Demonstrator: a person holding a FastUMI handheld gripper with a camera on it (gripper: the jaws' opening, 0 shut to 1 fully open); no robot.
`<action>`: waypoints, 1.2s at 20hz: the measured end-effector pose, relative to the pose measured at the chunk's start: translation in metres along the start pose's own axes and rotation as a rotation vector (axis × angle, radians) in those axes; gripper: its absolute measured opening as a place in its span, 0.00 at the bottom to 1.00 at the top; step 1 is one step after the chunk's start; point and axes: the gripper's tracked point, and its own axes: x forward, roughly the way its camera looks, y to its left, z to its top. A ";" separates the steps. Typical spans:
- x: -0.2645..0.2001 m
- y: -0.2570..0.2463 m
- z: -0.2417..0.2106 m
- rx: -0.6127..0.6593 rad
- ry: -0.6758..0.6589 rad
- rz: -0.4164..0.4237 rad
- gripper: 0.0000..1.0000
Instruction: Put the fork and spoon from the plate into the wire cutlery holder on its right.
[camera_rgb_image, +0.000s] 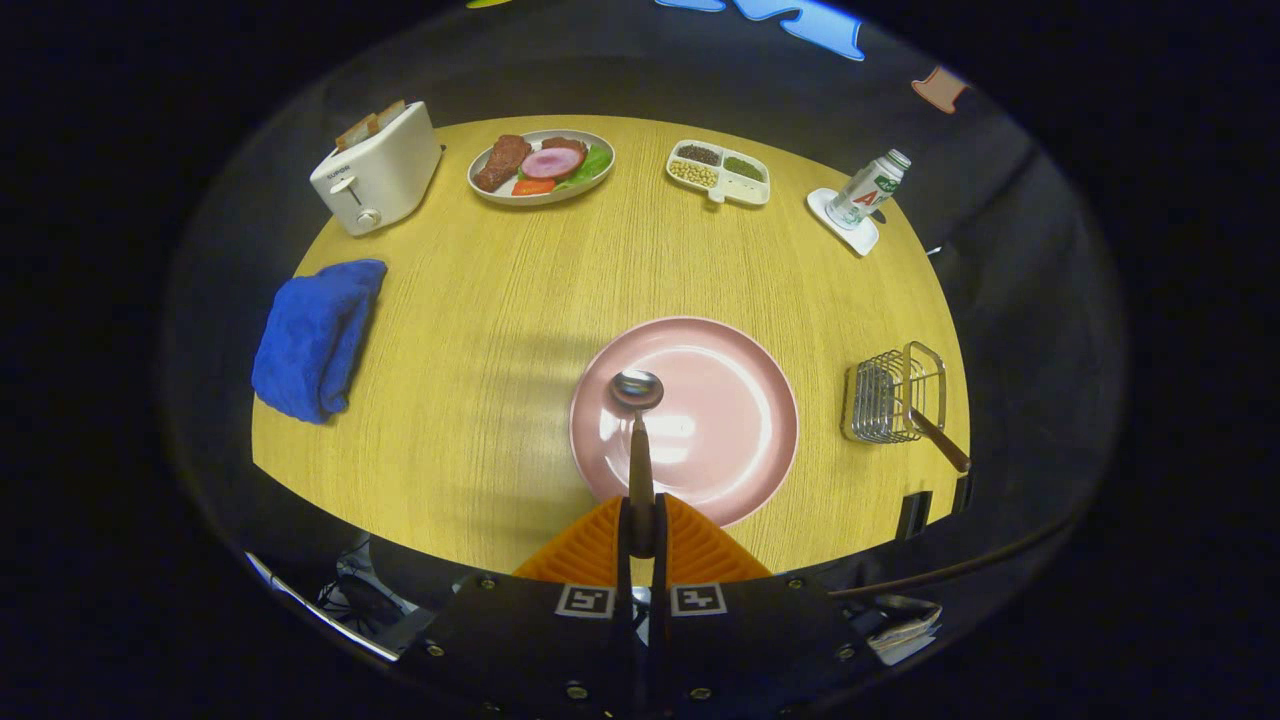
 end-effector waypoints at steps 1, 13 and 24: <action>-0.004 -0.003 0.003 0.000 -0.006 -0.007 0.06; -0.065 -0.082 0.046 0.101 -0.125 -0.135 0.06; -0.063 -0.206 0.031 0.301 -0.095 -0.242 0.06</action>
